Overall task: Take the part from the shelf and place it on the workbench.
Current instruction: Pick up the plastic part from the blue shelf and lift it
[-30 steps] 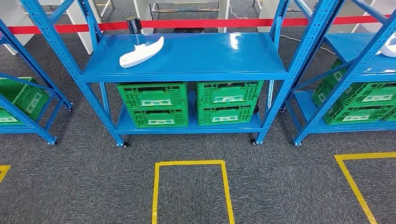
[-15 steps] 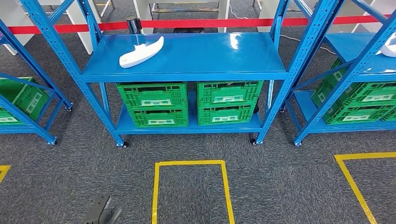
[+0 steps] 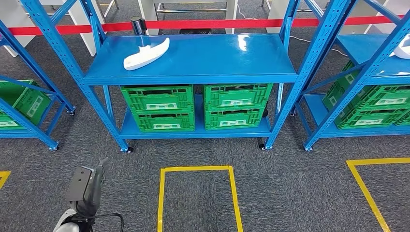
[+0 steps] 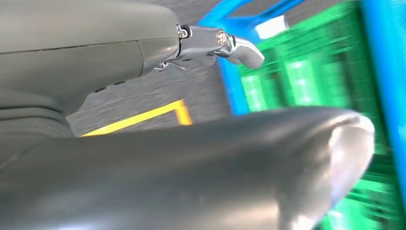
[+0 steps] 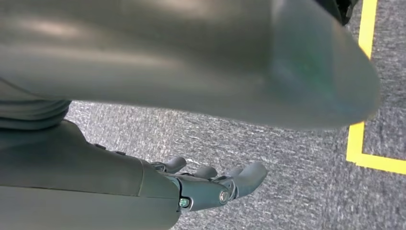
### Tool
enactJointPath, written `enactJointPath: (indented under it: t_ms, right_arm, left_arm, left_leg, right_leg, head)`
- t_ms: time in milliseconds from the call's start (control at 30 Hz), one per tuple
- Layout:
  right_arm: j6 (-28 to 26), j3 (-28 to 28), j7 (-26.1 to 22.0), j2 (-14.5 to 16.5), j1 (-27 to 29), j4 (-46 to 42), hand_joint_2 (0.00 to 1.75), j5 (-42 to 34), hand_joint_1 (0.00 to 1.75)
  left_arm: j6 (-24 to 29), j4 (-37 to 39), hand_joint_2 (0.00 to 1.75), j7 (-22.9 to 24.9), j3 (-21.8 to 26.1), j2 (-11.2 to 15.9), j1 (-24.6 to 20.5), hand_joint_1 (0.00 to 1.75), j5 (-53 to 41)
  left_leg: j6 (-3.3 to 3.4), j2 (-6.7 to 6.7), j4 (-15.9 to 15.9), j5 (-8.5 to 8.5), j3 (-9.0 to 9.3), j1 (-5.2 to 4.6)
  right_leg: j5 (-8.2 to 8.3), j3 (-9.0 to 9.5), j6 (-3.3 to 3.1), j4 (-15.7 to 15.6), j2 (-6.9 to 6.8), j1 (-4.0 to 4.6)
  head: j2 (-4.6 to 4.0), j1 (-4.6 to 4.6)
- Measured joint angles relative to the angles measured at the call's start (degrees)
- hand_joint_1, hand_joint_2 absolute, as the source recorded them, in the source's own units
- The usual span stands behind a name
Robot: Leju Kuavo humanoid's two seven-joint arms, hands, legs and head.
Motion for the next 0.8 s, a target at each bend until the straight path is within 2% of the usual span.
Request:
enactJointPath:
  t_ms: [367,533,633,733,767,800]
  right_arm:
    - [3.5,-7.3,-1.5,1.2,-0.8,-0.5,0.0,8.2,0.0]
    - [5.1,-10.8,-2.2,2.1,-1.0,-1.5,0.0,12.0,0.0]
    - [6.0,-12.4,-2.7,2.6,-1.1,-2.2,0.0,14.0,0.0]
    - [7.0,-14.0,-3.1,3.1,-1.3,-3.0,0.0,16.1,0.0]
    - [7.4,-14.4,-3.3,3.2,-1.4,-3.2,0.0,16.8,0.0]
    - [7.7,-14.8,-3.4,3.2,-1.6,-3.4,0.0,17.4,0.0]
  left_arm:
    - [1.5,-21.2,0.0,-2.6,-7.4,1.9,0.0,0.0,2.1]
    - [2.3,-30.6,0.0,-4.0,-11.0,3.3,0.0,0.0,3.0]
    - [2.9,-35.6,0.0,-4.8,-12.9,4.1,0.0,0.0,3.2]
    - [3.6,-40.7,0.0,-5.6,-14.9,4.8,-0.3,0.0,3.2]
    - [3.9,-42.1,0.0,-5.7,-15.5,5.0,-0.5,0.0,3.2]
    - [4.2,-43.4,0.0,-5.9,-16.0,5.1,-0.6,0.0,3.2]
  left_leg:
    - [0.0,0.0,0.0,0.0,-0.01,0.0]
    - [0.13,-0.01,0.2,-0.09,-0.12,-0.23]
    - [0.52,-0.02,0.3,-0.3,-0.29,-0.41]
    - [1.44,-0.03,-0.4,-0.36,-0.13,-0.24]
    - [1.71,-0.03,-0.6,-0.3,0.14,-0.11]
    - [1.87,-0.03,-0.7,-0.22,0.37,-0.01]
  right_leg:
    - [0.0,0.01,-0.01,0.0,0.0,0.0]
    - [0.1,0.01,0.19,-0.1,-0.01,-0.27]
    - [0.16,0.08,0.51,-0.1,-0.02,-0.45]
    - [0.9,-0.22,1.21,1.2,0.01,-0.55]
    - [0.51,-0.68,1.37,2.4,0.06,-0.58]
    - [-0.76,-1.47,1.46,4.1,0.11,-0.64]
  head:
    - [0.0,-0.01]
    - [0.0,-0.01]
    - [0.0,-0.02]
    - [0.0,-0.05]
    - [0.0,0.01]
    - [0.0,0.17]
